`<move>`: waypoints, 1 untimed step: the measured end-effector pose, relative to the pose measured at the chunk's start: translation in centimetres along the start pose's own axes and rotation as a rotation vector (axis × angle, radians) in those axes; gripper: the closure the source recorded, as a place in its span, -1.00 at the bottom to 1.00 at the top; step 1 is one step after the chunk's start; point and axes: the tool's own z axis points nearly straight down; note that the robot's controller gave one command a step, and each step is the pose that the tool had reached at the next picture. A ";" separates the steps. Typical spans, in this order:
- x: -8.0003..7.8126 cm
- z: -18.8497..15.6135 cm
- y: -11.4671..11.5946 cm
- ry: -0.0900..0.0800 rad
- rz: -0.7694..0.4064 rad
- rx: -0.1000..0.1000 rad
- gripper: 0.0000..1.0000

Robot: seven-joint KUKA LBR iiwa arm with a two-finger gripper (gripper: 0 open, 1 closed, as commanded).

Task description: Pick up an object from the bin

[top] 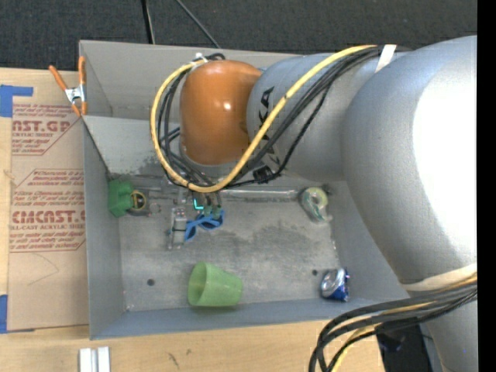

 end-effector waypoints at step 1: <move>1.4 7.7 -7.3 -0.002 0.045 0.003 -1.00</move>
Offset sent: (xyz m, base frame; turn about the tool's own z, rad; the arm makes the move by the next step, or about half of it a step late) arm -0.0134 -0.0688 -0.0722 0.0403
